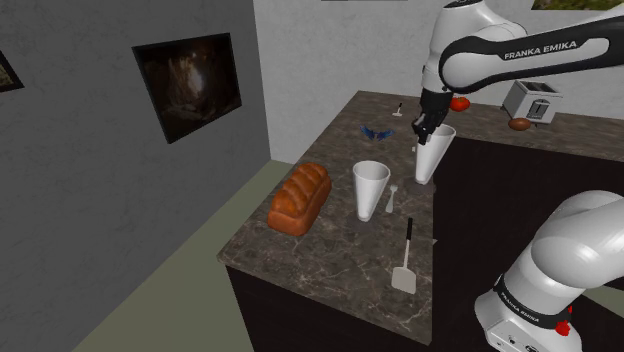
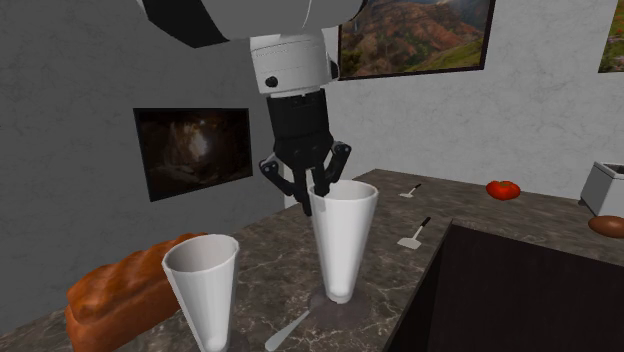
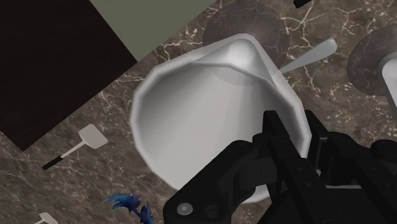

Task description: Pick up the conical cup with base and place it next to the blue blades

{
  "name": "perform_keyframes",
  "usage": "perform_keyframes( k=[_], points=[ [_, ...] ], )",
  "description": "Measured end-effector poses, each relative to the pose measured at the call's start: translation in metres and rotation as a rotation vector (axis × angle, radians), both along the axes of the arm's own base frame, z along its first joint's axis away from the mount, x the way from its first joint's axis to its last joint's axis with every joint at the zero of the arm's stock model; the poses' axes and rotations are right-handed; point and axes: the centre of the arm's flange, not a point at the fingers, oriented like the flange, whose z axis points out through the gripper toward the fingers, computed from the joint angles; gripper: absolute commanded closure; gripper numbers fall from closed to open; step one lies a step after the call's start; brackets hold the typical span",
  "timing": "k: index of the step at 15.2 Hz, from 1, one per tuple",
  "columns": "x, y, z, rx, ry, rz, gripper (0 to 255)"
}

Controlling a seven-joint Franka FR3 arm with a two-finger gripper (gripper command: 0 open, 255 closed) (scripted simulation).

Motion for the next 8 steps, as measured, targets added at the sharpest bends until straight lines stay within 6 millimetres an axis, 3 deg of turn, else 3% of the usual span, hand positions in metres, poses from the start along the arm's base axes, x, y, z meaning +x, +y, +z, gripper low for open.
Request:
perform_keyframes(
  k=[8],
  points=[
    [0.000,-0.001,0.043,0.000,0.000,0.000,255]
  ],
)
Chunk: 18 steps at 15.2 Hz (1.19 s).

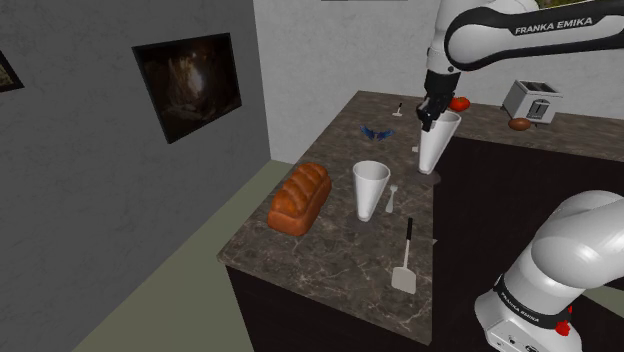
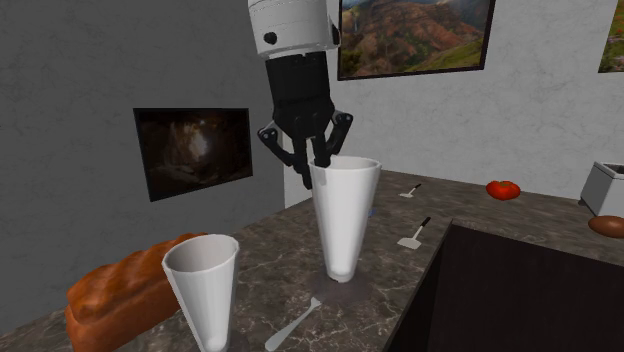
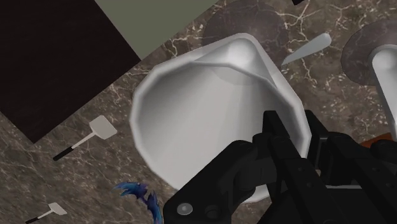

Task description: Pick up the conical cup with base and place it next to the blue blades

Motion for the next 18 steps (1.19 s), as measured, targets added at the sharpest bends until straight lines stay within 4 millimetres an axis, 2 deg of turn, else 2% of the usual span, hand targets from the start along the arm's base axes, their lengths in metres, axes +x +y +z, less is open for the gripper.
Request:
perform_keyframes(
  k=[18],
  points=[
    [0.000,0.001,0.093,0.000,0.000,0.000,255]
  ],
)
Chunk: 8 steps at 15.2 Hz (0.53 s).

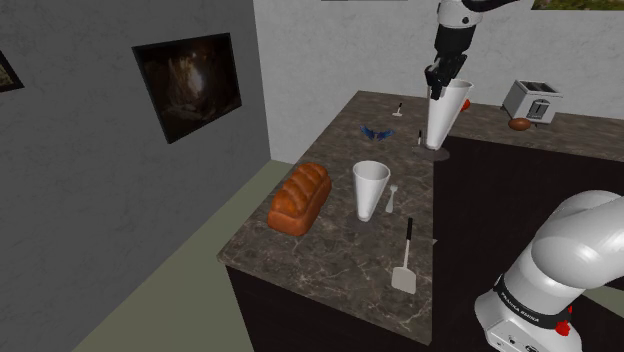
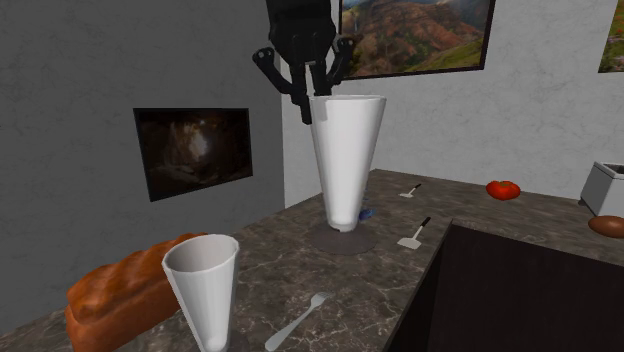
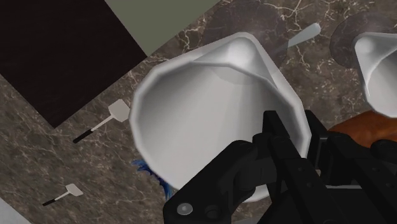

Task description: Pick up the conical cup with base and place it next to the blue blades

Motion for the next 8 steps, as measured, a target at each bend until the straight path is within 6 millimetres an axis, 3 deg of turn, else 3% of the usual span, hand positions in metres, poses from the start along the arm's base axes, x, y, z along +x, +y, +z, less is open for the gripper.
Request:
perform_keyframes(
  k=[8],
  points=[
    [0.001,0.000,0.044,0.000,0.000,0.000,255]
  ],
)
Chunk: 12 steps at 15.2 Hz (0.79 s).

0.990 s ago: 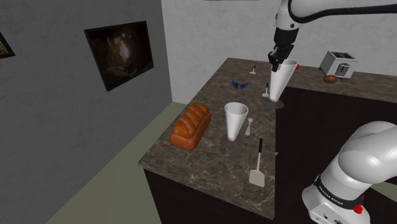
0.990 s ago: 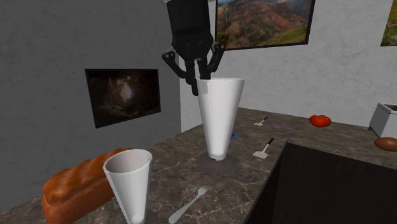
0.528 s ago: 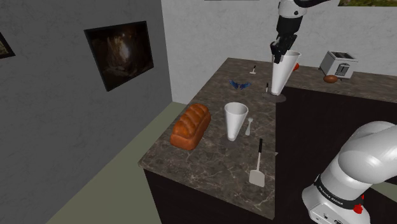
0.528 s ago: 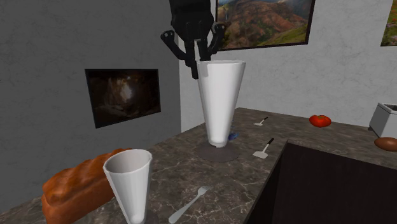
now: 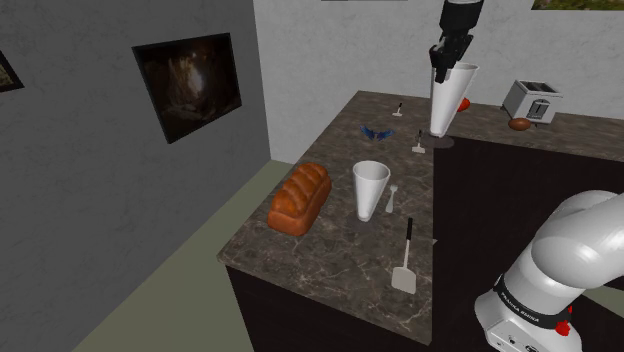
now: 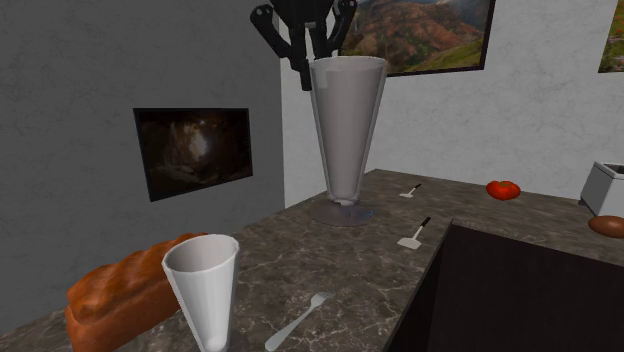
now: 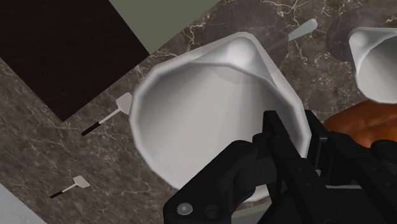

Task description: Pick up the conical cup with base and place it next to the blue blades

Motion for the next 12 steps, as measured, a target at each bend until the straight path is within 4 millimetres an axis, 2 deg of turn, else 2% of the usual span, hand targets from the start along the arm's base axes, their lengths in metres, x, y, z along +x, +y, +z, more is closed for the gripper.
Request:
perform_keyframes(
  k=[2,4,12],
  points=[
    [0.000,0.000,0.009,0.000,0.000,0.000,255],
    [0.007,-0.014,0.006,0.000,0.000,0.000,255],
    [0.054,-0.100,-0.023,0.001,0.001,-0.001,255]
  ],
)
